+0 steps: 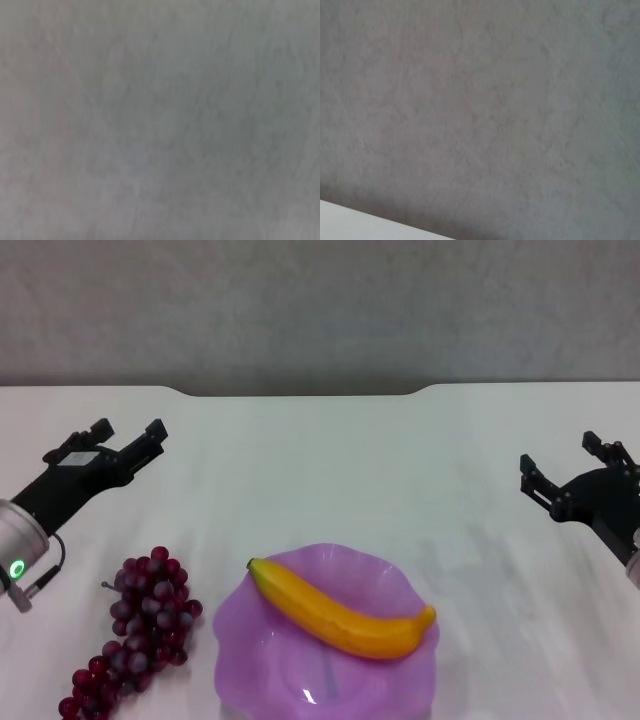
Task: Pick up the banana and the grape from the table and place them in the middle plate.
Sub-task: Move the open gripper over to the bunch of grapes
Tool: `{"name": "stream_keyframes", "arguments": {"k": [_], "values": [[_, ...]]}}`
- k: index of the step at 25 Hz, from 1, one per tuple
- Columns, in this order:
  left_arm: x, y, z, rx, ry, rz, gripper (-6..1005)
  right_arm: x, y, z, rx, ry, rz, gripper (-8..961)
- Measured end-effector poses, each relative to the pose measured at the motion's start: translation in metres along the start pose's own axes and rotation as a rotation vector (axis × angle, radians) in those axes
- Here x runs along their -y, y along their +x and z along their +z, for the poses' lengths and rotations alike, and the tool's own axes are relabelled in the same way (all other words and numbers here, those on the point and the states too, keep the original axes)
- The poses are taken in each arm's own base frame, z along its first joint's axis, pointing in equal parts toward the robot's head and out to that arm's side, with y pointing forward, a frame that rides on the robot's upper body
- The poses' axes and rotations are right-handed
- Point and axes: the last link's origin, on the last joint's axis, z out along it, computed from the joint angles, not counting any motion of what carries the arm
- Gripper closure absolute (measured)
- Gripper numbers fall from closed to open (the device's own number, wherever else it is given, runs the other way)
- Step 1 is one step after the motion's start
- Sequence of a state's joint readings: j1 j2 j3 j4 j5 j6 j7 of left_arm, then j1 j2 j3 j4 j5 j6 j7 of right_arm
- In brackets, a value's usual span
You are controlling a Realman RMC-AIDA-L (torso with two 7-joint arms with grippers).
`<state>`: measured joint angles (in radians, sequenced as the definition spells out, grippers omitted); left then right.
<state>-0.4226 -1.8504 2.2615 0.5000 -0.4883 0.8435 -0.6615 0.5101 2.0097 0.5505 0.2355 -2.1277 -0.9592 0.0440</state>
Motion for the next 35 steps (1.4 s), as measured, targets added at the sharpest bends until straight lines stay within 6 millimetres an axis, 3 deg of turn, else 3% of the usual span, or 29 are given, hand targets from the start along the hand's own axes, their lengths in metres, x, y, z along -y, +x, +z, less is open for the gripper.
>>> {"name": "stream_keyframes", "arguments": {"k": [4,9,13,18,20,24,26,35], "values": [[0.007,0.007,0.009,0.116,0.048,0.029,114,0.000,0.003,0.001,-0.021,-0.005,-0.006,61],[0.002,0.034,0.011,0.244,0.115,0.070,114,0.000,0.004,0.001,-0.030,-0.006,-0.007,61],[-0.023,0.057,0.004,0.303,0.195,0.172,137,0.000,0.004,0.001,-0.030,-0.006,-0.008,61],[-0.052,0.060,-0.002,0.475,0.280,0.340,228,0.000,0.004,0.001,-0.030,-0.005,-0.008,61],[-0.062,0.057,-0.003,0.568,0.259,0.392,278,0.000,0.005,0.001,-0.039,-0.005,-0.008,61],[-0.079,0.062,-0.010,0.697,0.095,0.438,267,-0.002,0.005,0.006,-0.058,-0.014,-0.010,61],[-0.078,0.075,-0.016,0.718,0.065,0.430,261,-0.002,0.005,0.006,-0.062,-0.014,-0.011,61],[-0.068,0.079,-0.025,0.821,0.081,0.411,265,-0.006,0.005,0.007,-0.063,-0.028,-0.011,62]]}}
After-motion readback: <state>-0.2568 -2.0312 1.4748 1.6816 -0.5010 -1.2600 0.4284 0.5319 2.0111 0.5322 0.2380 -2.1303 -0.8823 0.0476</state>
